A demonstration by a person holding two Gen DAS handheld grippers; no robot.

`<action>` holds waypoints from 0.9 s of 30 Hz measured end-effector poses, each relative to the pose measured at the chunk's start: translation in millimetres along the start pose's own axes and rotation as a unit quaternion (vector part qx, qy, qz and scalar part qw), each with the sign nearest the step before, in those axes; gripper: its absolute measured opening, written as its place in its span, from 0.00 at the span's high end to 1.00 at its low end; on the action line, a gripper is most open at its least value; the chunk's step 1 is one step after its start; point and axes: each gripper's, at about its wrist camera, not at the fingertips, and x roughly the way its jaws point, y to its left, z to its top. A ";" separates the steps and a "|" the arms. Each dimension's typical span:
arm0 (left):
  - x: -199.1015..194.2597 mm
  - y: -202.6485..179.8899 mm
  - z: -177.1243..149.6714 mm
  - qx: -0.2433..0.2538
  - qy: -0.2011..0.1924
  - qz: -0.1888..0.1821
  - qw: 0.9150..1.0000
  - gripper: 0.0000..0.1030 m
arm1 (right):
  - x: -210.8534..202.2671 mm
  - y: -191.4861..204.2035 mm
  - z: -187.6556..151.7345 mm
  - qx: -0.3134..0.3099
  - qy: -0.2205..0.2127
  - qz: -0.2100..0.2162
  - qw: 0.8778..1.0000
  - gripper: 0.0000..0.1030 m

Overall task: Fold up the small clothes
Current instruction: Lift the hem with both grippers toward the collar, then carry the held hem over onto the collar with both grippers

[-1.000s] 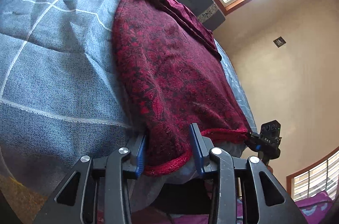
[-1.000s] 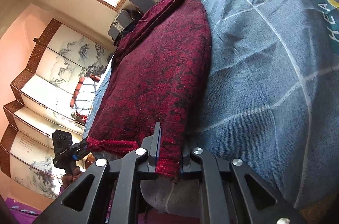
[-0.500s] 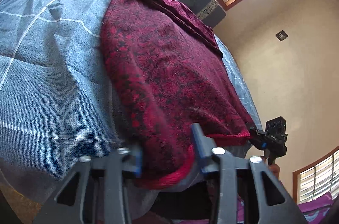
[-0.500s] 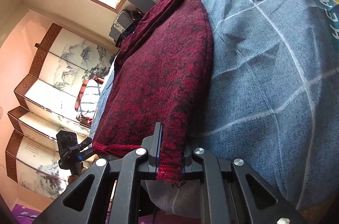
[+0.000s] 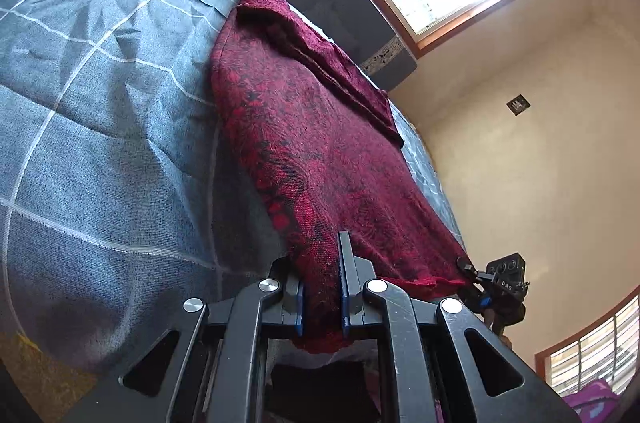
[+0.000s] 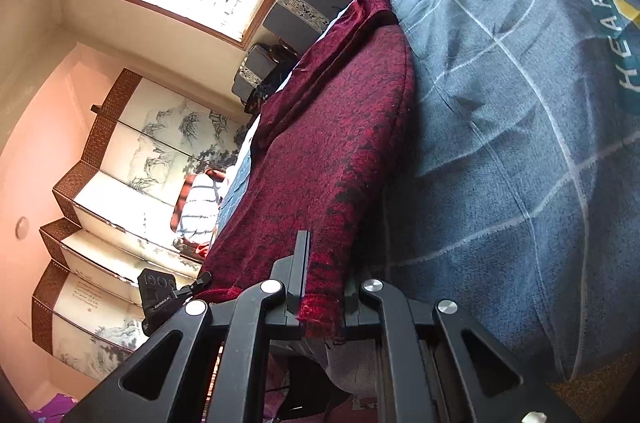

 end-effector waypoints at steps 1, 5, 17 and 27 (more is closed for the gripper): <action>-2.7 -1.0 -0.9 0.000 -0.005 -0.002 1.000 0.88 | -1.5 -0.5 -1.5 0.003 -0.002 0.001 1.000 0.90; -10.6 -10.7 -1.7 0.021 -0.016 0.000 1.000 0.88 | -8.1 8.9 -3.9 -0.009 -0.009 0.005 1.000 0.90; -42.8 -32.2 -10.8 0.035 -0.035 -0.026 0.998 0.88 | -44.9 48.3 -12.7 -0.019 -0.019 0.052 0.998 0.90; -63.2 -21.1 -5.3 0.011 -0.056 -0.059 0.997 0.88 | -71.0 47.7 -27.0 0.001 -0.014 0.054 0.998 0.90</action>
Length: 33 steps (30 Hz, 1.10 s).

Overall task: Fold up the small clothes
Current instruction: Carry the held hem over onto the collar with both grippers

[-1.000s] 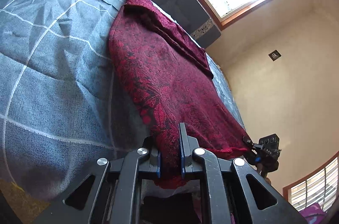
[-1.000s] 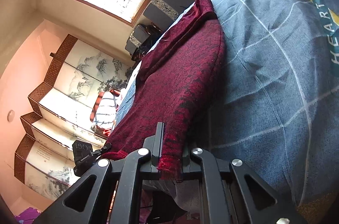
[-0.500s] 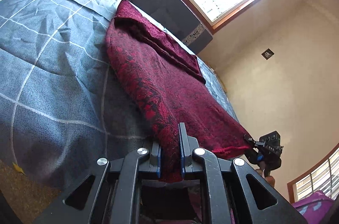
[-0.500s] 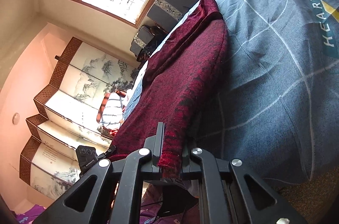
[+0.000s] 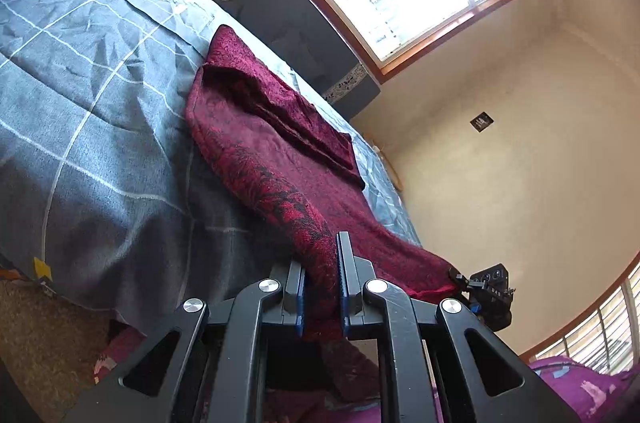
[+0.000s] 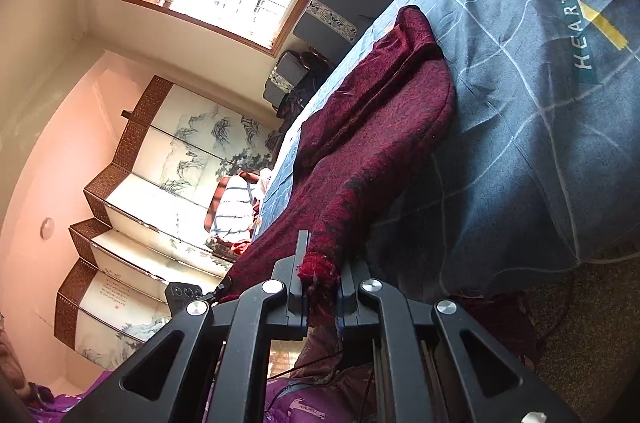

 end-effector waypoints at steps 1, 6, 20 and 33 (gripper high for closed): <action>0.9 -0.7 6.3 -0.002 -0.005 -0.006 1.000 0.88 | 1.7 0.6 5.8 0.001 -0.002 0.004 1.000 0.90; 13.1 -11.2 45.9 0.009 -0.036 -0.013 0.999 0.88 | 9.3 16.7 47.3 -0.027 -0.022 0.007 0.999 0.90; 74.4 -12.4 132.6 0.034 -0.071 0.052 0.996 0.88 | 65.5 5.9 160.1 -0.046 -0.027 -0.034 0.998 0.90; 114.6 17.1 163.9 0.020 -0.076 0.093 0.993 0.88 | 103.0 -14.2 199.7 -0.034 -0.028 -0.058 0.997 0.90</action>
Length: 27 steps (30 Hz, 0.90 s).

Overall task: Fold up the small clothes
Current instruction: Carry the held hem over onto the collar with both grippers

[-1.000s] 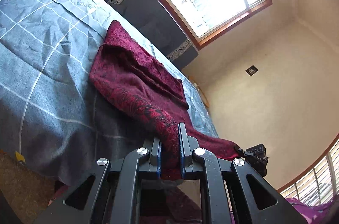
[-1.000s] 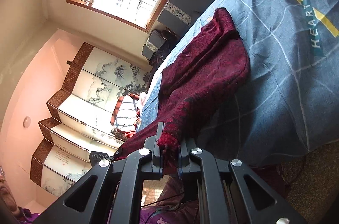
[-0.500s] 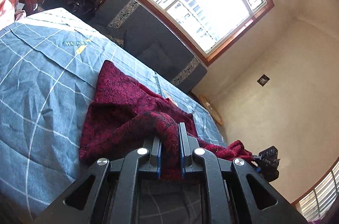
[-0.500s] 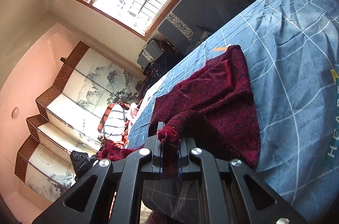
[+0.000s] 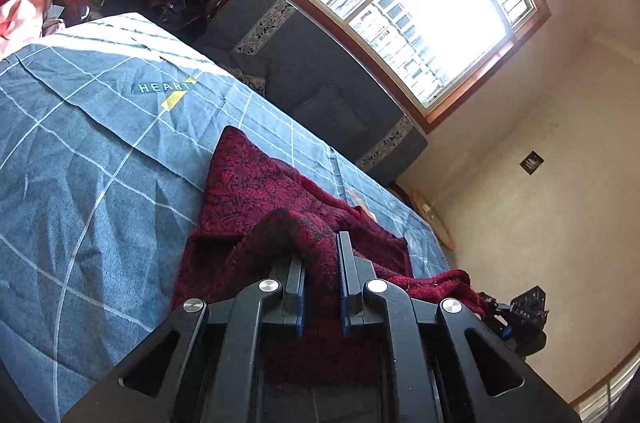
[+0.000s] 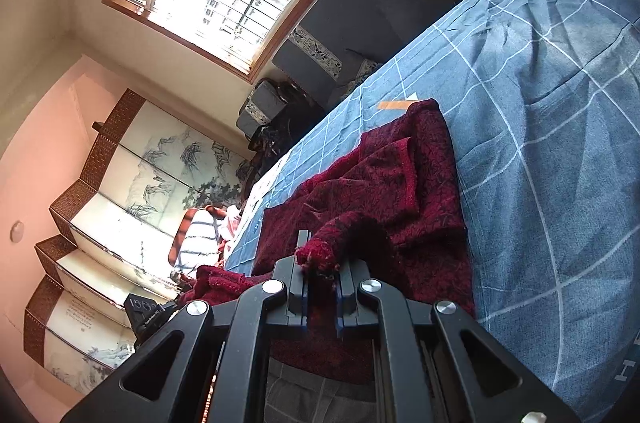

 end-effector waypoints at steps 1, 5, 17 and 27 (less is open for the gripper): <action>2.3 1.0 1.0 -0.001 -0.001 0.002 1.000 0.88 | 2.4 0.4 1.5 -0.001 0.000 -0.002 1.000 0.90; 11.7 3.4 6.5 -0.003 -0.001 0.010 1.000 0.88 | 10.4 0.9 11.1 -0.003 -0.001 -0.007 1.000 0.90; 43.3 7.3 20.9 0.007 0.003 0.036 0.999 0.88 | 31.1 -7.9 31.1 0.004 -0.001 -0.021 1.000 0.90; 65.4 7.7 31.5 0.025 0.009 0.057 0.998 0.87 | 48.1 -19.2 44.8 0.010 0.000 -0.039 0.999 0.90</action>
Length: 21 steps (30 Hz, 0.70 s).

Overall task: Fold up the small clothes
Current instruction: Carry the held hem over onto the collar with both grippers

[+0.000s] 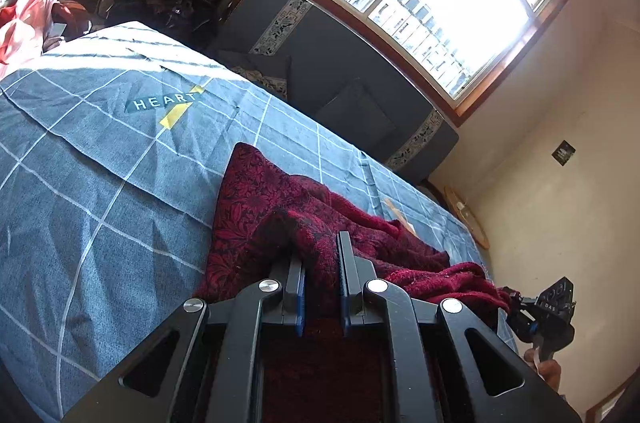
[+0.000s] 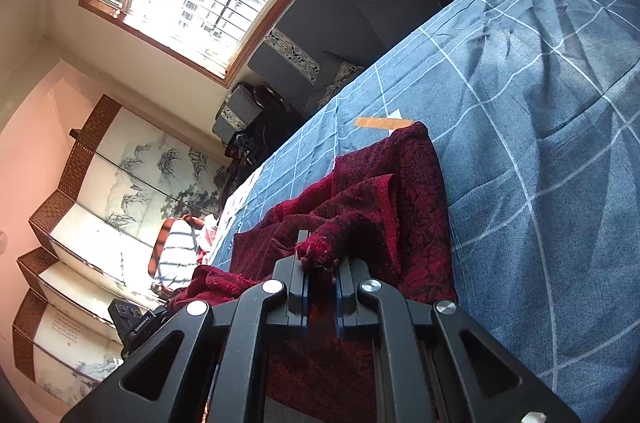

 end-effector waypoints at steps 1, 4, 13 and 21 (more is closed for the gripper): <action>2.1 1.1 0.7 -0.002 0.001 0.001 1.000 0.87 | 2.0 -0.7 1.0 0.000 0.000 -0.002 1.000 0.90; 7.5 4.6 2.4 -0.007 0.003 0.003 1.000 0.87 | 7.5 -0.9 3.9 -0.003 0.002 -0.010 1.000 0.90; 17.7 9.9 7.2 -0.015 0.008 0.010 1.000 0.87 | 21.1 0.0 9.8 -0.012 0.006 -0.024 1.000 0.90; 25.3 10.9 10.9 -0.015 0.011 0.016 1.000 0.87 | 29.0 -5.2 11.1 -0.003 0.008 -0.029 1.000 0.90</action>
